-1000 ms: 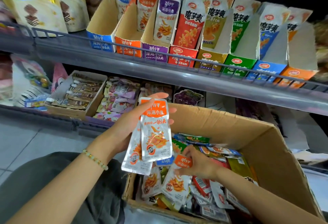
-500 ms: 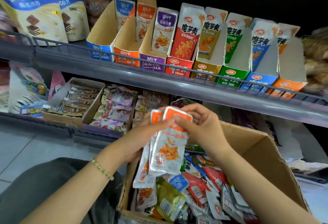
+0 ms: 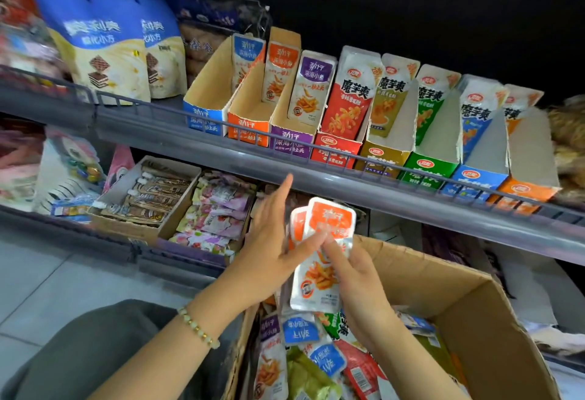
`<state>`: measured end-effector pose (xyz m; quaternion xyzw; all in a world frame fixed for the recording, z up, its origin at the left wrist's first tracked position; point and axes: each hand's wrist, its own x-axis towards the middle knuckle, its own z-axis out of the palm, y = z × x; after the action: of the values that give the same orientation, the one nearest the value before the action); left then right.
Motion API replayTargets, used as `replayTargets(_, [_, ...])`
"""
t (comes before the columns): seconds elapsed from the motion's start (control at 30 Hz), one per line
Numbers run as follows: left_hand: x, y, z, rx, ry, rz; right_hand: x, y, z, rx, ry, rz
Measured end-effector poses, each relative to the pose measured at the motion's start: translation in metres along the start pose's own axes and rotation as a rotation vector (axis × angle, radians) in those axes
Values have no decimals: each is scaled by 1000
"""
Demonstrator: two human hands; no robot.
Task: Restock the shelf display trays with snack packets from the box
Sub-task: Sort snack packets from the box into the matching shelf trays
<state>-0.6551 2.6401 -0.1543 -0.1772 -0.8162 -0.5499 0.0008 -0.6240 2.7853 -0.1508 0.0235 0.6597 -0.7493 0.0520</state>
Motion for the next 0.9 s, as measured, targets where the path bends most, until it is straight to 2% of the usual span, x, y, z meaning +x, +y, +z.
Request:
replayTargets(0.07, [-1,-6,4,-110,-168,-151,3,-3,-3,75,80,-27])
replayTargets(0.13, [-7,-6,12,-133,-263,-142,7,-7,-6,104,109,-63])
replayTargets(0.2, [-9,-5,18,-101,-209,-74,10,-11,-7,93,121,-76])
replayTargets(0.3, [-8,-1,16,-129,-185,-7,12,-13,-6,-46,93,-172])
replayTargets(0.47, [-7,3,12,-69,-170,9,14,-19,-3,-120,-7,-202])
replayTargets(0.6, [-2,3,0,-122,-191,23,25,-40,-20,-259,-52,-331])
replayTargets(0.73, [1,5,-10,-144,-222,2,38,-65,-28,-578,-189,-310])
replayTargets(0.9, [15,16,-34,-88,-250,42,56,-112,-25,-749,-348,-269])
